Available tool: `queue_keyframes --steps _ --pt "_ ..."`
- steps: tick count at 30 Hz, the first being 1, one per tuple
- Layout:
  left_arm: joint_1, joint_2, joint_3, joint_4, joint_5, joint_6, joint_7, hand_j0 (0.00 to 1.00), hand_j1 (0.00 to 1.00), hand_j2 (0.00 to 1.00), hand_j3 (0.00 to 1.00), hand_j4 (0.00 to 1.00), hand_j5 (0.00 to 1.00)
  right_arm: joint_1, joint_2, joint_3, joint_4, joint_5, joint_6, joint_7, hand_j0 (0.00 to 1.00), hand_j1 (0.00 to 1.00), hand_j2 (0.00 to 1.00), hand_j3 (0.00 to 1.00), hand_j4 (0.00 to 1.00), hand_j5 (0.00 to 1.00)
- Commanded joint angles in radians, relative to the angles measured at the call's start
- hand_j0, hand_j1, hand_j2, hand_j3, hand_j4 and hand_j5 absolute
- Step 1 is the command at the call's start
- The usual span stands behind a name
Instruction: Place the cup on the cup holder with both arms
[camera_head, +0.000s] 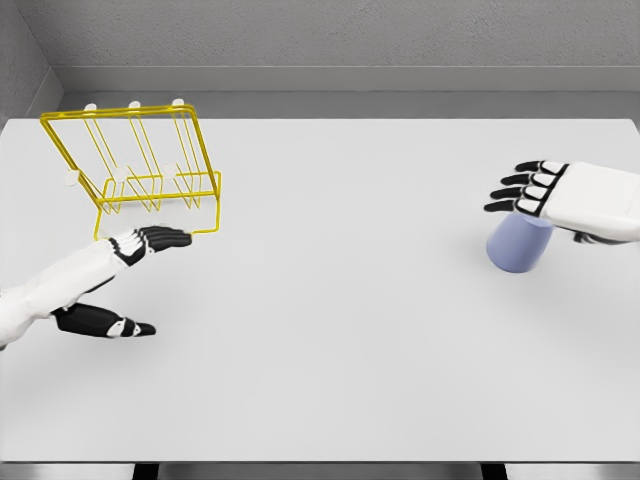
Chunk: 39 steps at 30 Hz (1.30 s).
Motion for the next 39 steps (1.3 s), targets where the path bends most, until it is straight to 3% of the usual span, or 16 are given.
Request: queue_keyframes --steps 1,5,7,10,12,17,23,30,33,36,39 --pt "0.000 0.008 -0.030 -0.001 0.007 0.001 0.000 1.00 1.00 1.00 1.00 1.00 1.00 0.000 0.001 0.006 0.029 0.012 0.001 0.018 1.00 1.00 1.00 1.00 1.00 1.00" --pt "-0.008 -0.009 -0.136 -0.001 0.018 0.001 0.008 1.00 1.00 1.00 1.00 1.00 1.00 -0.015 0.079 0.006 0.083 0.065 0.001 0.019 1.00 1.00 1.00 1.00 1.00 1.00" --pt "-0.020 -0.013 -0.188 -0.001 0.056 0.001 0.008 1.00 1.00 1.00 1.00 1.00 1.00 -0.015 0.086 0.006 0.086 0.067 0.001 0.019 1.00 1.00 1.00 1.00 1.00 1.00" --pt "-0.093 -0.016 -0.278 -0.001 0.119 0.001 0.010 1.00 1.00 1.00 1.00 1.00 1.00 -0.015 0.109 0.006 0.109 0.085 0.001 0.019 1.00 1.00 1.00 1.00 1.00 1.00" --pt "-0.179 -0.053 -0.349 -0.001 0.179 0.001 0.010 1.00 1.00 1.00 1.00 1.00 1.00 -0.017 0.131 0.006 0.124 0.110 0.001 0.019 1.00 1.00 1.00 1.00 1.00 1.00" --pt "-0.267 -0.091 -0.463 -0.001 0.318 0.001 0.010 1.00 1.00 1.00 1.00 1.00 1.00 -0.025 0.178 0.006 0.181 0.147 0.001 0.033 1.00 1.00 1.00 1.00 1.00 1.00" --pt "-0.276 -0.075 -0.519 -0.001 0.407 0.001 0.007 1.00 1.00 1.00 1.00 1.00 1.00 -0.060 0.204 0.042 0.230 0.165 0.001 0.033 1.00 1.00 1.00 1.00 1.00 1.00" --pt "-0.356 -0.075 -0.535 0.013 0.668 0.227 0.007 1.00 1.00 1.00 1.00 1.00 1.00 -0.060 0.211 0.065 0.238 0.179 0.001 0.033 1.00 1.00 1.00 1.00 1.00 1.00" --pt "-0.371 -0.075 -0.542 0.051 0.674 0.281 0.002 1.00 1.00 1.00 1.00 1.00 1.00 -0.060 0.210 0.065 0.238 0.180 0.001 0.035 1.00 1.00 1.00 1.00 1.00 1.00" --pt "-0.405 -0.073 -0.601 0.091 0.674 0.305 0.002 1.00 1.00 1.00 1.00 1.00 1.00 -0.060 0.208 0.063 0.232 0.180 0.001 0.033 0.98 0.98 0.98 0.98 0.98 0.98" --pt "-0.411 -0.075 -0.608 0.116 0.674 0.316 0.002 1.00 1.00 1.00 1.00 1.00 1.00 -0.060 0.208 0.065 0.229 0.185 0.001 0.033 0.86 0.86 0.86 0.86 0.86 0.86"
